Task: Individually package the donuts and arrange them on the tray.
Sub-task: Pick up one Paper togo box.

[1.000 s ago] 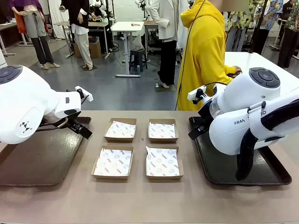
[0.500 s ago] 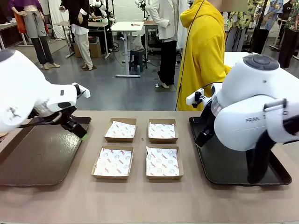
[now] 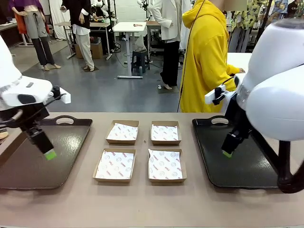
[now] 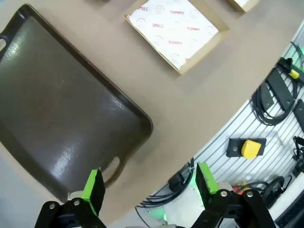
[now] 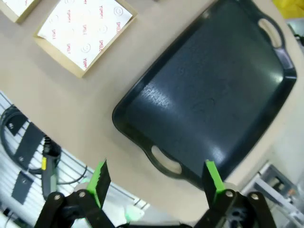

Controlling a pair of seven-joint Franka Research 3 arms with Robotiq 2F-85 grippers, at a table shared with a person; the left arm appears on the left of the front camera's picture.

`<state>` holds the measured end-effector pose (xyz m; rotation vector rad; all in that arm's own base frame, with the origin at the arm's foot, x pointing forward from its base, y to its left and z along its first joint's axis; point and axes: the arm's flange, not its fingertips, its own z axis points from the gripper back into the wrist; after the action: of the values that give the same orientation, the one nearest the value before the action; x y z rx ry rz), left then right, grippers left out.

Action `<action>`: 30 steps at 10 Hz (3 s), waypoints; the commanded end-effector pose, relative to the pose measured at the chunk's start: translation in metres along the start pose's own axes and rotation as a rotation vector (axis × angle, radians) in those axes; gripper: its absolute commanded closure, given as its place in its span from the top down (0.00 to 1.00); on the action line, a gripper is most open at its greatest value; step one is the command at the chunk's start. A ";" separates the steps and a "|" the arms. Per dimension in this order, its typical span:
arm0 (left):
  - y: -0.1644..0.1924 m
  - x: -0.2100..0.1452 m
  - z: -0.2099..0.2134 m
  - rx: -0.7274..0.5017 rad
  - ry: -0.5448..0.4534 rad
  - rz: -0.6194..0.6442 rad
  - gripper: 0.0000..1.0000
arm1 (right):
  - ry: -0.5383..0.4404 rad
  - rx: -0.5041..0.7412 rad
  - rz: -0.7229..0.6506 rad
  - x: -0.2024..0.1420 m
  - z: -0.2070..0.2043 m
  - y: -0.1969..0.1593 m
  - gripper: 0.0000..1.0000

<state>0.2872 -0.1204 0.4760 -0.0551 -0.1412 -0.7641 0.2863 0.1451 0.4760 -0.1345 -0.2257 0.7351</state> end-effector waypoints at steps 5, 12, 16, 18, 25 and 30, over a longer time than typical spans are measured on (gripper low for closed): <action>0.003 0.004 -0.005 0.004 -0.001 0.003 1.00 | -0.075 0.184 -0.086 0.004 -0.018 -0.018 1.00; 0.100 -0.060 -0.014 -1.135 -0.539 0.476 1.00 | -0.575 1.198 -0.581 -0.114 -0.067 -0.119 1.00; 0.136 -0.107 -0.020 -1.174 -0.589 0.653 1.00 | -0.607 1.263 -0.658 -0.184 -0.057 -0.139 1.00; 0.152 -0.134 -0.015 -1.123 -0.615 0.722 1.00 | -0.615 1.265 -0.699 -0.209 -0.054 -0.146 1.00; 0.169 -0.159 -0.017 -1.108 -0.660 0.776 1.00 | -0.631 1.276 -0.748 -0.223 -0.047 -0.173 1.00; 0.169 -0.159 -0.017 -1.108 -0.660 0.776 1.00 | -0.631 1.276 -0.748 -0.223 -0.047 -0.173 1.00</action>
<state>0.2915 0.1098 0.4348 -1.3332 -0.2743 0.0646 0.2492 -0.1341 0.4311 1.3363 -0.3326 0.0415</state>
